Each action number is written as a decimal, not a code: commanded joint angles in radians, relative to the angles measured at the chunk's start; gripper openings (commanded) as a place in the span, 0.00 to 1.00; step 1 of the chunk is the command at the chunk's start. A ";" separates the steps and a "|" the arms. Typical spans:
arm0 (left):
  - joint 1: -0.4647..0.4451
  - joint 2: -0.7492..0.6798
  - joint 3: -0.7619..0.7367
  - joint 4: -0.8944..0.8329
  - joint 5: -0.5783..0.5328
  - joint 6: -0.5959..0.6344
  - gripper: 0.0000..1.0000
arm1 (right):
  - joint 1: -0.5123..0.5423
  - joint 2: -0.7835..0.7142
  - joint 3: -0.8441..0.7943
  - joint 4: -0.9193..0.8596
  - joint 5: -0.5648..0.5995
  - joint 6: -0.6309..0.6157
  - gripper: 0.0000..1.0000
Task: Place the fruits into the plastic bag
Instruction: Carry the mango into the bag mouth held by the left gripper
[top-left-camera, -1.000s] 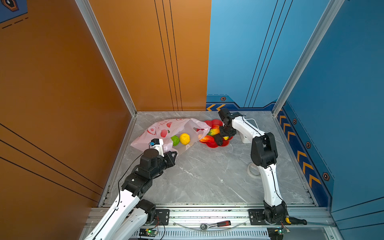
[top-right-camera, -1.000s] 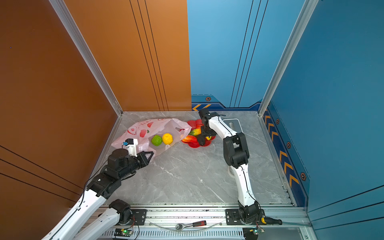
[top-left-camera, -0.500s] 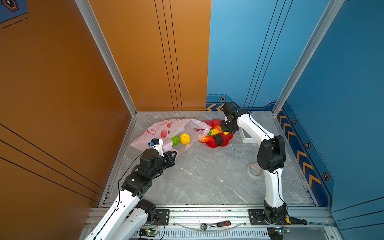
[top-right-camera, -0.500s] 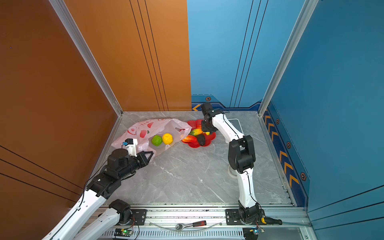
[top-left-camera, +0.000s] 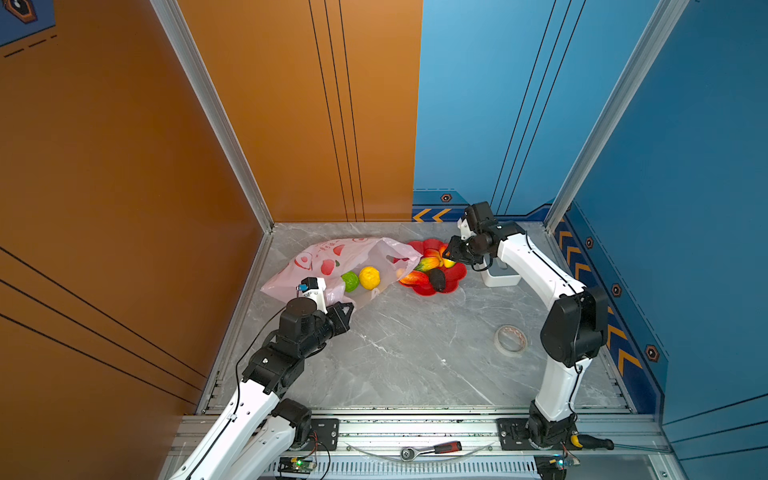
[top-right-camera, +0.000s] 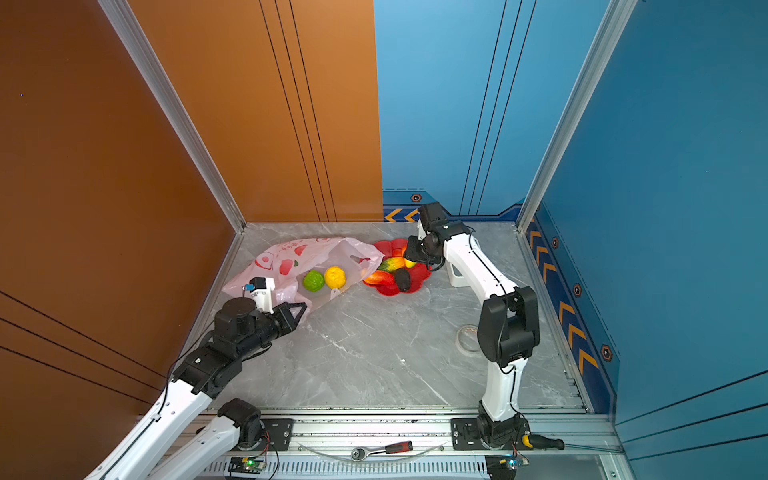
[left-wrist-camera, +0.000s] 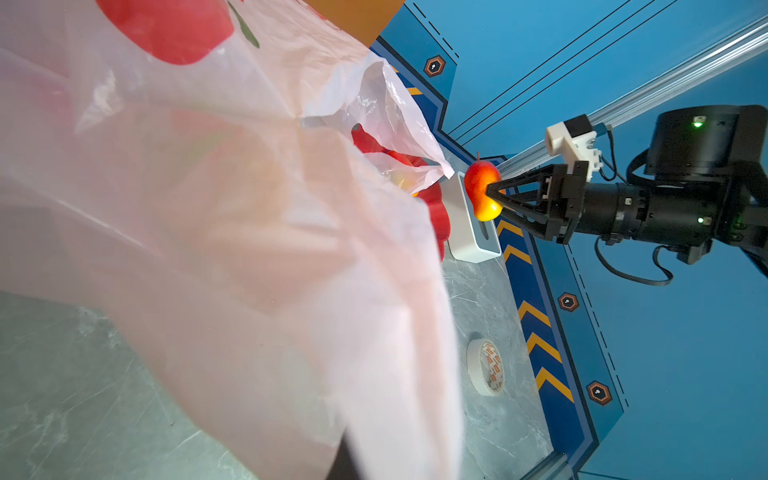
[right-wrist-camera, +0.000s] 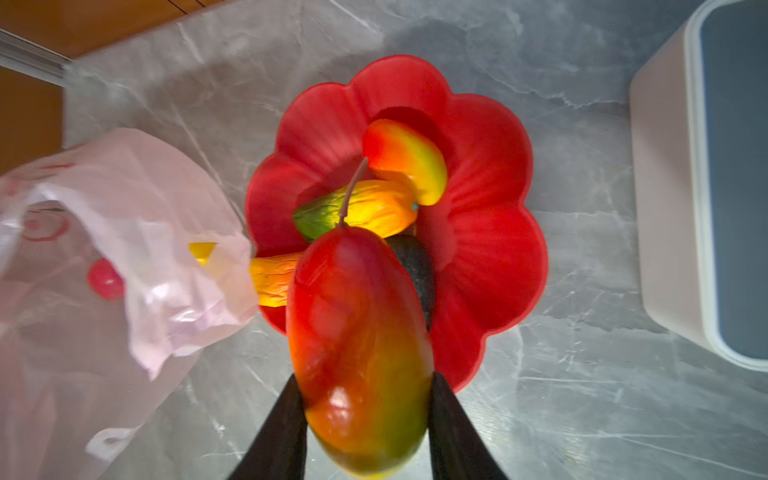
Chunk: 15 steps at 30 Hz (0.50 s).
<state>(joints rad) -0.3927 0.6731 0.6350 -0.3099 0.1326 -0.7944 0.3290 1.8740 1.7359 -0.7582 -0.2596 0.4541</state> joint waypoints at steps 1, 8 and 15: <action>0.006 0.001 -0.008 0.011 0.015 -0.011 0.00 | 0.000 -0.065 -0.035 0.089 -0.149 0.067 0.38; 0.002 0.017 -0.002 0.028 0.018 -0.016 0.00 | 0.077 -0.116 -0.108 0.236 -0.317 0.183 0.38; -0.003 0.019 -0.008 0.040 0.020 -0.017 0.00 | 0.232 -0.024 -0.072 0.295 -0.350 0.237 0.38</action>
<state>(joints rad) -0.3931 0.6933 0.6350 -0.3000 0.1360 -0.8062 0.5220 1.7966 1.6421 -0.5171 -0.5613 0.6456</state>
